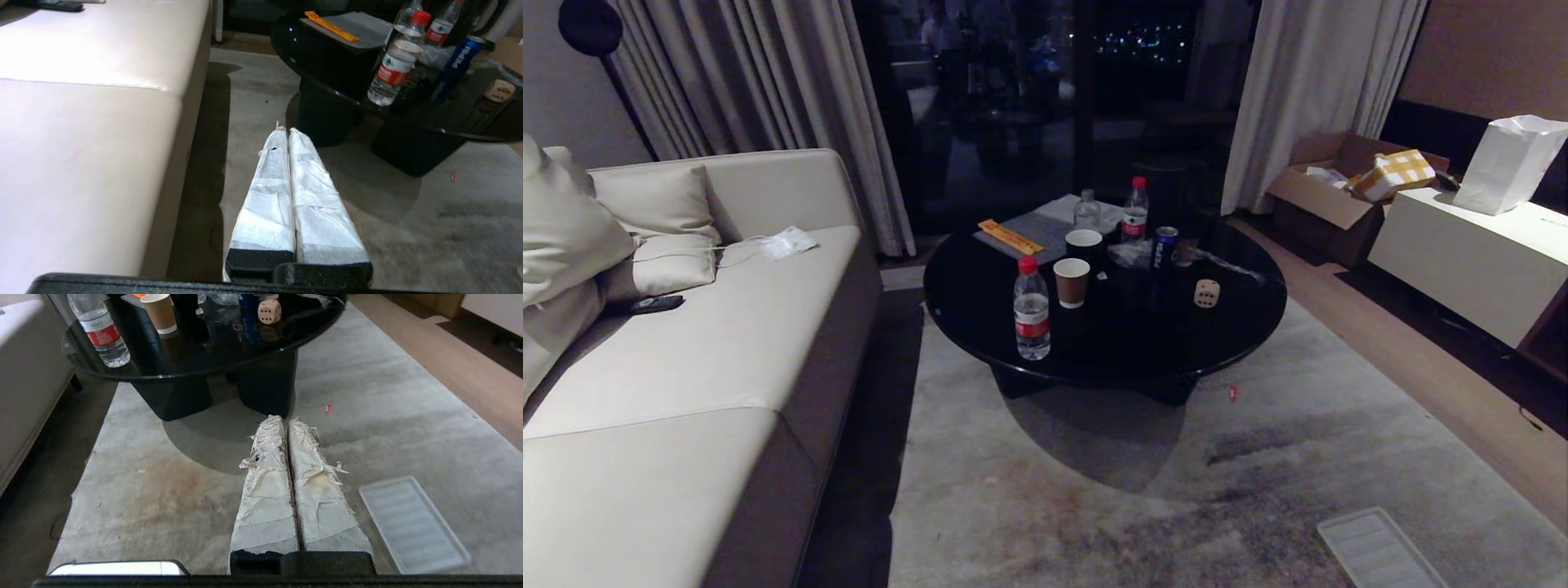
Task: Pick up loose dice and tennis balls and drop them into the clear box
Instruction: Pick up toys out of the box
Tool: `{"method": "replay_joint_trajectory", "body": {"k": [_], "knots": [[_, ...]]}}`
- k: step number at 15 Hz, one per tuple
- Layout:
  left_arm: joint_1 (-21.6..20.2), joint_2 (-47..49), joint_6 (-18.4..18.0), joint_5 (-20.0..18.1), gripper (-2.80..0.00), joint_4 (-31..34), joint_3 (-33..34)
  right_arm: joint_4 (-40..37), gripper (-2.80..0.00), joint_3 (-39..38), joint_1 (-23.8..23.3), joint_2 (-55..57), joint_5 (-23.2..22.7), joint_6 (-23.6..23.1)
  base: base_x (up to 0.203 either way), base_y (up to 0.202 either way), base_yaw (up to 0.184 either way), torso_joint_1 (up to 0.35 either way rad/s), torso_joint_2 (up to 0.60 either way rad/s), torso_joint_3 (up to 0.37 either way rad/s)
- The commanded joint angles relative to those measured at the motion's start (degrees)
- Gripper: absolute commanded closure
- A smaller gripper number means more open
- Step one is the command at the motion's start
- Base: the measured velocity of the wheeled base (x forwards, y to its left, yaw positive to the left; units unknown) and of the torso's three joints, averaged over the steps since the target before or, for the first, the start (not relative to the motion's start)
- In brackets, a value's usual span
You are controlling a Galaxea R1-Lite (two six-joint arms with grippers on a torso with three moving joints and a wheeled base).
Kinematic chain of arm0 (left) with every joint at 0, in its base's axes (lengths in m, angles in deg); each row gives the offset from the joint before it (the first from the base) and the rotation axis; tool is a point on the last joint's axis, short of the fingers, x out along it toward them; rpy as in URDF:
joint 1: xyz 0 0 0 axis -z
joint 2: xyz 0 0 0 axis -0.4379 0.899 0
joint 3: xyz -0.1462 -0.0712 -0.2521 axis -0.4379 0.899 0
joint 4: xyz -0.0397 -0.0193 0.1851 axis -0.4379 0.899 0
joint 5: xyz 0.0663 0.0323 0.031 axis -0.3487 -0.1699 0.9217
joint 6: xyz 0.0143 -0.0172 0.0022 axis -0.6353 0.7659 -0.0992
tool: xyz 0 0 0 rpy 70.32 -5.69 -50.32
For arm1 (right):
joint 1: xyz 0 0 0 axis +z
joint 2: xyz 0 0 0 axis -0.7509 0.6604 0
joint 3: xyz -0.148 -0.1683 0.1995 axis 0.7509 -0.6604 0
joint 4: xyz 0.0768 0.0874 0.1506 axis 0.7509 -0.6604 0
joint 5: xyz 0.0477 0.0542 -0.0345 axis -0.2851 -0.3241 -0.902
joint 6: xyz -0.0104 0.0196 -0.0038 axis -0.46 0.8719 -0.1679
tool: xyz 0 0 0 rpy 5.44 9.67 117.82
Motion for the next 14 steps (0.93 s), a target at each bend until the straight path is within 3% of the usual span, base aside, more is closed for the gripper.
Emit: {"method": "replay_joint_trajectory", "body": {"k": [1,14], "knots": [[0.0,0.04,0.07,0.04,0.0,-0.04,0.09,-0.04,0.0,0.0,0.04,0.09,-0.01,-0.09,0.182,0.0,-0.002,0.002,0.01,0.004],[0.0,0.09,0.07,0.04,0.0,-0.04,0.09,-0.04,0.0,0.0,0.04,0.09,-0.01,0.0,0.183,0.0,-0.001,0.003,0.0,0.004]]}}
